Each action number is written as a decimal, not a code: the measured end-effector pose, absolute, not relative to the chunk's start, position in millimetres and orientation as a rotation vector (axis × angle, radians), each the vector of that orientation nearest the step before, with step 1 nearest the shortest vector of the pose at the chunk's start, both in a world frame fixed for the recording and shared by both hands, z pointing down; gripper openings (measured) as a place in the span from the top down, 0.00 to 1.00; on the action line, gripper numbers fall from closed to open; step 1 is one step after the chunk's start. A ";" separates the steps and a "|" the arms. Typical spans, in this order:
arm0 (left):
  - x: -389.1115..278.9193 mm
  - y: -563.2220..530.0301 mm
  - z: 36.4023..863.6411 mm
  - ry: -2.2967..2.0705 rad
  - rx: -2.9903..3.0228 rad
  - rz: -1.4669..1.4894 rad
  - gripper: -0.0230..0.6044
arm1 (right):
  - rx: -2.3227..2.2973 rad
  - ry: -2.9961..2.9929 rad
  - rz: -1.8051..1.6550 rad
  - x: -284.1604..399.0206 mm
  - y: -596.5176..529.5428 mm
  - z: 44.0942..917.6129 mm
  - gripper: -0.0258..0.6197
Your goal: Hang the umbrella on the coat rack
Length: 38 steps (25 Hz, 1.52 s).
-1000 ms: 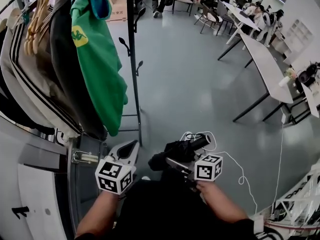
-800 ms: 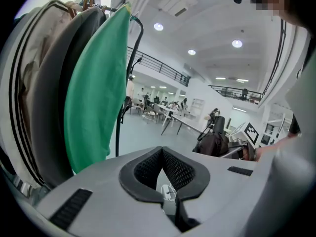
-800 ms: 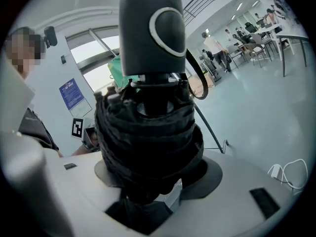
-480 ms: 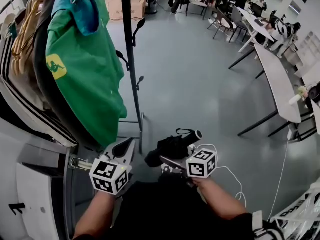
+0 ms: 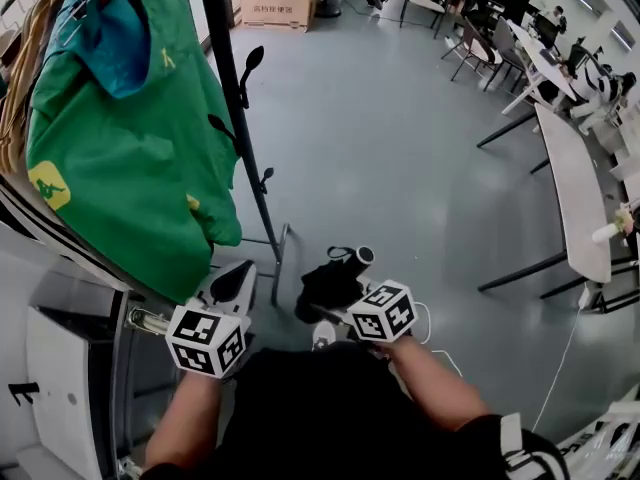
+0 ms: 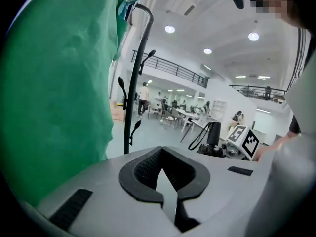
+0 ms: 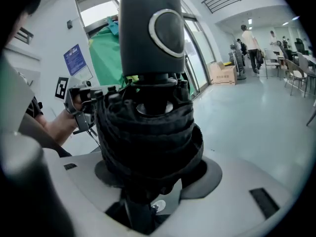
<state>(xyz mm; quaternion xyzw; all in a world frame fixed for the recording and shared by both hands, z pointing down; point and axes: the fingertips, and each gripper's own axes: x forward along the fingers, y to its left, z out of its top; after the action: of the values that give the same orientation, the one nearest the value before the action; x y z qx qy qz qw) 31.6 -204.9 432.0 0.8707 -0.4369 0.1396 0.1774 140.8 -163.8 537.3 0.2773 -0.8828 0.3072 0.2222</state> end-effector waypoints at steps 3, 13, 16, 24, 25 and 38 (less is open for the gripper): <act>39.2 -216.4 430.9 -1.294 2.435 0.391 0.94 | 0.700 -2.436 0.844 149.7 -175.9 541.2 0.58; 24.2 -247.0 433.2 -1.371 2.390 0.382 0.94 | 0.557 -2.466 0.730 117.5 -234.6 531.9 0.58; 11.7 -263.0 433.9 -1.353 2.393 0.394 0.94 | 0.567 -2.471 0.692 101.6 -258.6 523.4 0.58; -8.2 -295.4 433.7 -1.276 2.447 0.425 0.94 | 0.597 -2.491 0.676 70.9 -302.6 503.5 0.58; -9.3 -298.6 434.2 -1.267 2.451 0.425 0.94 | 0.588 -2.492 0.667 66.4 -305.7 501.6 0.58; -28.5 -318.1 443.6 -1.244 2.432 0.396 0.94 | 0.564 -2.454 0.638 37.2 -347.5 499.2 0.58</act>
<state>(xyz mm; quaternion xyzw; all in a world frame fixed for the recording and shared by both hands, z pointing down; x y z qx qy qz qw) -28.5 -318.1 443.6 0.8651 -0.4424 0.1410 0.1895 37.2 -347.5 499.2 0.2093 -0.9099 0.2365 0.2689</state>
